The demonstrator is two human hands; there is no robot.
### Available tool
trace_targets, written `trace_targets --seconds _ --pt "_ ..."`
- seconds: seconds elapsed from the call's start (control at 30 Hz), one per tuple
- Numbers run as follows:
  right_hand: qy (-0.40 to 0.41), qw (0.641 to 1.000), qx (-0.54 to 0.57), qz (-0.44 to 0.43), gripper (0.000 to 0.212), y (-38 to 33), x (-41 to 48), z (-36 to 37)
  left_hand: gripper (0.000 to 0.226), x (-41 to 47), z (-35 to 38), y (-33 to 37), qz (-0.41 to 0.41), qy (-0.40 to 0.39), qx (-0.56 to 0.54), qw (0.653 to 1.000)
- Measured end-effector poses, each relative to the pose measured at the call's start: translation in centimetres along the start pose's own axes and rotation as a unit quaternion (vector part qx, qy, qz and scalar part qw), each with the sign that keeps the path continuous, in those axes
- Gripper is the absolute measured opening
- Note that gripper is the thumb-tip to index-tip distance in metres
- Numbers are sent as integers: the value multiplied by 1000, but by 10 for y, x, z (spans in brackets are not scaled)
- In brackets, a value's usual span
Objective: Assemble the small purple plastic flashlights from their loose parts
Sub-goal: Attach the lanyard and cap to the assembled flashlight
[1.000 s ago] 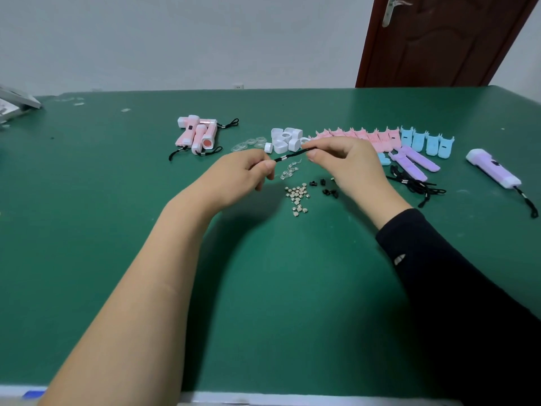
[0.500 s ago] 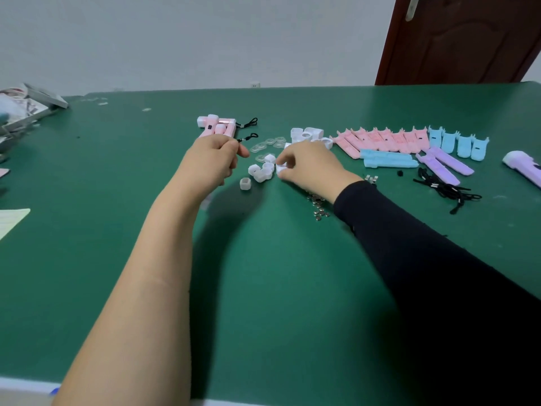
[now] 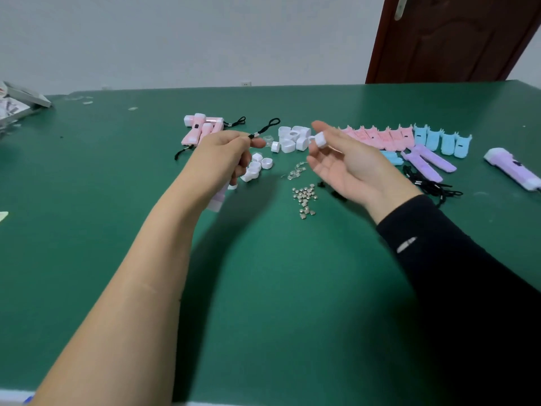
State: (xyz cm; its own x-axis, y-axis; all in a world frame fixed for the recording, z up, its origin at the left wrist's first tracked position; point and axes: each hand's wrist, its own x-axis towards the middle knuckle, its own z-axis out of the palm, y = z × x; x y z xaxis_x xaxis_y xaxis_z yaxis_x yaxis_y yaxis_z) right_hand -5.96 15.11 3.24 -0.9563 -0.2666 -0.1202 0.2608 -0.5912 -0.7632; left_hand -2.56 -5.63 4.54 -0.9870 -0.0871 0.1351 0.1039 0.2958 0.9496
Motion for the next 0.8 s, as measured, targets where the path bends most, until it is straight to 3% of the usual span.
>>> trace_targets --seconds 0.1,0.23,0.43,0.7,0.8 --pt "-29 994 101 36 20 -5 -17 -17 32 -5 18 2 5 -24 2 1000" --pt "-26 996 76 40 8 -2 -24 -29 30 -9 37 4 28 -49 -3 998" --pt "-27 997 75 23 15 -7 -24 -34 28 -11 44 7 57 -75 -14 995" --pt "-39 997 58 16 9 -6 -24 -27 45 -12 47 7 65 -107 29 992" --pt "-38 998 52 15 6 -5 -26 -25 39 -14 48 8 63 -108 30 992"
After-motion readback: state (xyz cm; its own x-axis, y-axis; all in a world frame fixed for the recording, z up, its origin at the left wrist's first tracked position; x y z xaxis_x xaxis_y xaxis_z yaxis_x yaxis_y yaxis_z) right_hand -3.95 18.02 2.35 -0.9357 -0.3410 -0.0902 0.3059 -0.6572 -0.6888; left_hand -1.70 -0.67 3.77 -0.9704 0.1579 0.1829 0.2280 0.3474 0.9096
